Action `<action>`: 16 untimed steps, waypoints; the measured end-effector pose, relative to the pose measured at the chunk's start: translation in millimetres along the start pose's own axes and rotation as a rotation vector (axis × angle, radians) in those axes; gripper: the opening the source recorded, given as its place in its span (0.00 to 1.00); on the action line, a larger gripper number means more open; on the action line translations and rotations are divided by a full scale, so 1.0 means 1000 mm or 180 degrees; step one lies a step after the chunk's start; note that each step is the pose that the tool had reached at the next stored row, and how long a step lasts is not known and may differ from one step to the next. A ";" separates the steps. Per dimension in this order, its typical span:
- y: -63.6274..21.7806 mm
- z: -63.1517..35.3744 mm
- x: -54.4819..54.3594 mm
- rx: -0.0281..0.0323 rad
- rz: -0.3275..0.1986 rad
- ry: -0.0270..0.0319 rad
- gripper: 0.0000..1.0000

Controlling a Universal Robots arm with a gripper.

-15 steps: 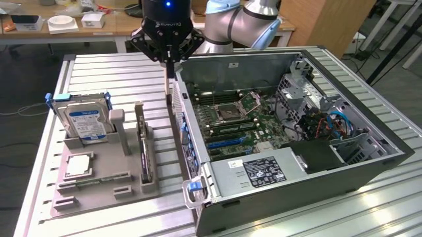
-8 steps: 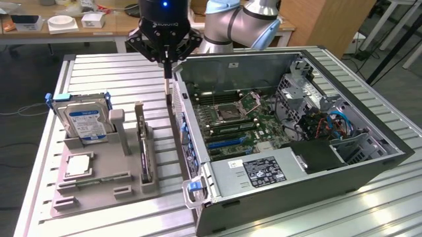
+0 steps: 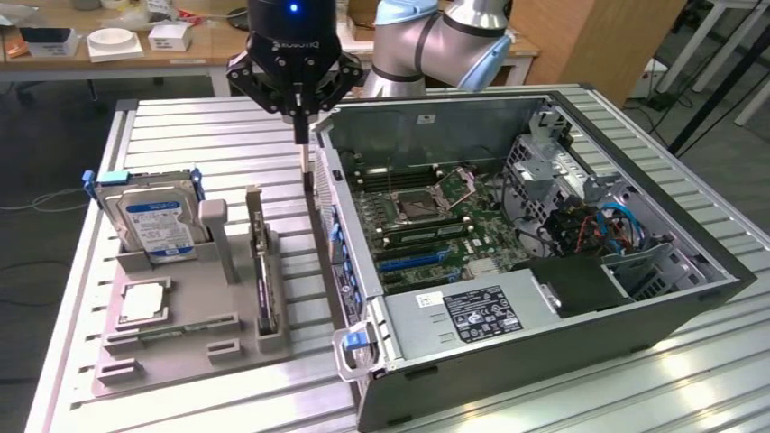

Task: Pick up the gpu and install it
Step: 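Reach for the gpu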

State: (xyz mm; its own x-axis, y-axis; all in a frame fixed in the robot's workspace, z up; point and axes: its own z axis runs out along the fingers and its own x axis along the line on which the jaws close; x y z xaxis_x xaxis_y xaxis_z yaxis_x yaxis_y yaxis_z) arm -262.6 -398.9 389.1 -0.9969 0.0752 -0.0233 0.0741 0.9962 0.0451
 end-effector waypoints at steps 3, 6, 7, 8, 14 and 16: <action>-0.0002 0.0000 0.003 0.0000 0.0000 0.0000 0.11; -0.0005 0.0001 0.006 0.0000 0.0000 0.0000 0.11; -0.0005 0.0001 0.007 0.0000 0.0000 0.0000 0.11; -0.0006 0.0001 0.008 0.0000 0.0000 0.0000 0.11; -0.0011 0.0000 0.015 0.0000 0.0000 0.0000 0.11; -0.0013 0.0000 0.017 0.0000 0.0000 0.0000 0.11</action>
State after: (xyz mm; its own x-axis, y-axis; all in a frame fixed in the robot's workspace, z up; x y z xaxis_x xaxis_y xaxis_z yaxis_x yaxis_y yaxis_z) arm -279.8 -398.9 388.7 -0.9969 0.0753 -0.0233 0.0742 0.9962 0.0451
